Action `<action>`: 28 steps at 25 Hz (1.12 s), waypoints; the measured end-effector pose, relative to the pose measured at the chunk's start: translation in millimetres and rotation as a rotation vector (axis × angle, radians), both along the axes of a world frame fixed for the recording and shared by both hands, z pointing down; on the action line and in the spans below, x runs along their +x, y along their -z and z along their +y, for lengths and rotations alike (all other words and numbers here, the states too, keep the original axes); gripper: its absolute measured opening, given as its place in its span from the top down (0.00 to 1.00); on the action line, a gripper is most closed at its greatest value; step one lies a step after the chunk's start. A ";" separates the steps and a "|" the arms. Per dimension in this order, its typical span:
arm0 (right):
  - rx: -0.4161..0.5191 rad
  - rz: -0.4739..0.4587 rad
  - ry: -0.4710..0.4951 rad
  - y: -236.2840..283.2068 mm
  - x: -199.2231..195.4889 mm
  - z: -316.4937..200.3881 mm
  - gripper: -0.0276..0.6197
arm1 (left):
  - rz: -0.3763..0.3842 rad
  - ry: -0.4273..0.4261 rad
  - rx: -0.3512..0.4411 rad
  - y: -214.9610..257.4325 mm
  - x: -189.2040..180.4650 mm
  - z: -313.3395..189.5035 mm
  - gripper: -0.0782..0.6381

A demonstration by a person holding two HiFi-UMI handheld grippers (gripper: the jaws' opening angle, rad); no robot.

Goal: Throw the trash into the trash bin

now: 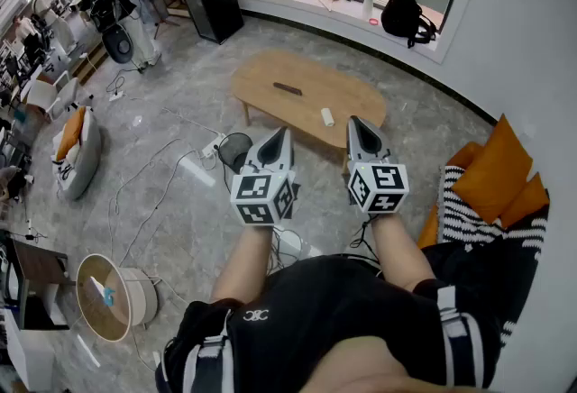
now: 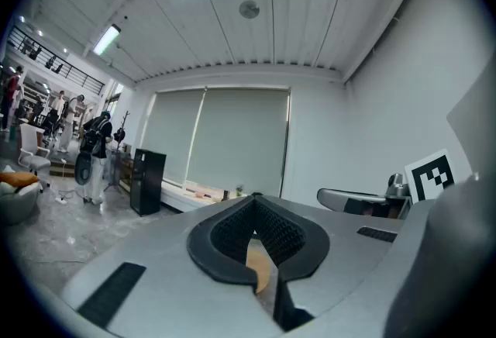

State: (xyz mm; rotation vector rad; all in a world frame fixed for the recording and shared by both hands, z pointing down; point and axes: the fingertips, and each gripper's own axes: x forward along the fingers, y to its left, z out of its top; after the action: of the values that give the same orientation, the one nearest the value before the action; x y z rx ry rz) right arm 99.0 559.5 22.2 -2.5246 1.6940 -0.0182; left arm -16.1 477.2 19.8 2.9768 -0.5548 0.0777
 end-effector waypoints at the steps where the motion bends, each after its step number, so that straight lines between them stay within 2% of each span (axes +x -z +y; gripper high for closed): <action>1: 0.010 -0.004 -0.001 0.4 0.6 0.7 0.94 | 0.002 -0.002 -0.001 0.1 1.1 0.9 0.87; 5: 0.041 -0.027 -0.007 2.6 1.4 -1.4 0.94 | 0.004 -0.007 -0.001 0.4 2.2 -2.1 0.87; 12: 0.007 -0.002 -0.021 2.5 -8.4 -21.3 0.94 | -0.001 0.010 0.032 -0.3 -9.8 -23.4 0.87; 20: -0.020 0.024 -0.047 -4.3 -38.7 -45.2 0.94 | 0.006 0.017 0.011 -14.3 -46.5 -53.0 0.87; 28: -0.054 0.047 -0.062 -13.4 -38.3 -74.6 0.94 | -0.004 0.040 -0.006 -28.7 -58.1 -88.2 0.87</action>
State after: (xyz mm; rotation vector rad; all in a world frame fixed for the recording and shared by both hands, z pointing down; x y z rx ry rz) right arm 60.7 484.9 35.6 -2.6362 1.6523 0.0009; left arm -74.3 389.0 48.5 2.9592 -0.6135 0.0821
